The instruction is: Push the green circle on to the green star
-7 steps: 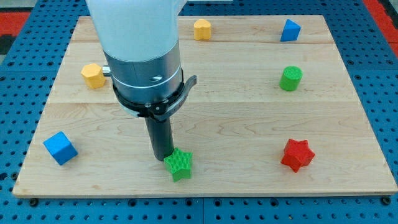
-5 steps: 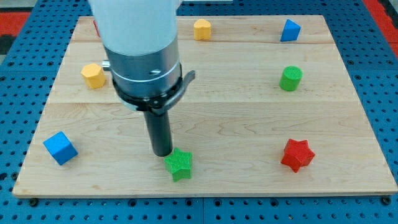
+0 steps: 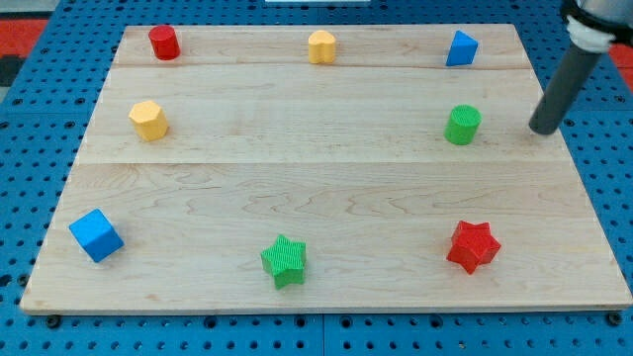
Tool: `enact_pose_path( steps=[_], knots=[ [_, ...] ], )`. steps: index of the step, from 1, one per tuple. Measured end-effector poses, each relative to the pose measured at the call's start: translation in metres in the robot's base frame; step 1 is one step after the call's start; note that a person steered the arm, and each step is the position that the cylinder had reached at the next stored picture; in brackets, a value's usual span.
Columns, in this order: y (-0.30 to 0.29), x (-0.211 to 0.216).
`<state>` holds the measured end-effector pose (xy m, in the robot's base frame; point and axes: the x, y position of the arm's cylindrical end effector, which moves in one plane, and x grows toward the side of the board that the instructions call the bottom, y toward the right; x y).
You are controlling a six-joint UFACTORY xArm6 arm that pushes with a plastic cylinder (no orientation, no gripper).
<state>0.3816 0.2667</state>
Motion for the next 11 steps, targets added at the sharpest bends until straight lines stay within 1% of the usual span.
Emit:
enact_pose_path(
  steps=[1, 2, 3, 4, 5, 6, 7, 8, 9, 10, 11],
  knots=[
    [-0.055, 0.005],
    [-0.093, 0.045],
    [-0.086, 0.020],
    [-0.081, -0.032],
    [-0.150, -0.023],
    [-0.202, -0.005],
    [-0.196, -0.035],
    [-0.148, -0.067],
    [-0.072, -0.048],
    [-0.110, 0.007],
    [-0.184, 0.036]
  ],
)
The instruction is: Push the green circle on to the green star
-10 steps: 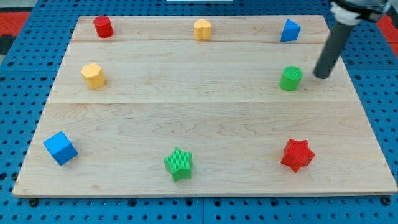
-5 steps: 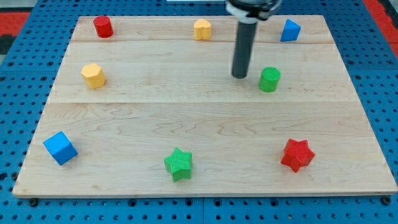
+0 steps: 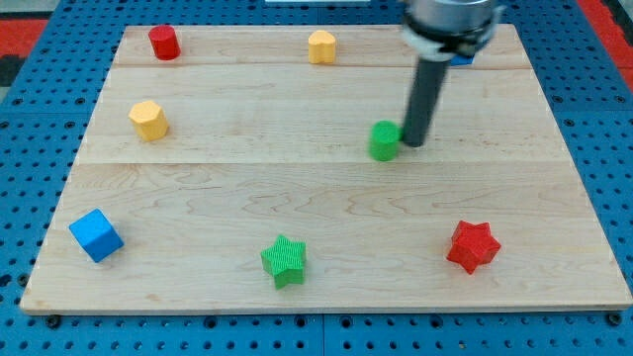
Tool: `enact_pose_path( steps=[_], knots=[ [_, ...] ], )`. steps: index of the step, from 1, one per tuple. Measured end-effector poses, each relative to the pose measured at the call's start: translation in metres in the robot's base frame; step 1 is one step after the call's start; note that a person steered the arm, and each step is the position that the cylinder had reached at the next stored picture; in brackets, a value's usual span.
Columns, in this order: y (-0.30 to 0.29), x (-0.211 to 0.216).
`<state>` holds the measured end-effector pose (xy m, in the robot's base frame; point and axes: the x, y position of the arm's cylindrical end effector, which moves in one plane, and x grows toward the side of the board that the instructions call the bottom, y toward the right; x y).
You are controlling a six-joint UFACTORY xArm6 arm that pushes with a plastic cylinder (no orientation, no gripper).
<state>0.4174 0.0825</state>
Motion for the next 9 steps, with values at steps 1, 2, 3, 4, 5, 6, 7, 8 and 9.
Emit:
enact_pose_path(
  steps=[1, 2, 3, 4, 5, 6, 7, 8, 9],
  knots=[
    [0.016, -0.038],
    [-0.027, -0.011],
    [-0.072, 0.027],
    [-0.068, 0.001],
    [-0.067, -0.002],
    [-0.097, 0.039],
    [-0.099, 0.067],
    [-0.120, 0.075],
    [-0.149, 0.070]
  ],
)
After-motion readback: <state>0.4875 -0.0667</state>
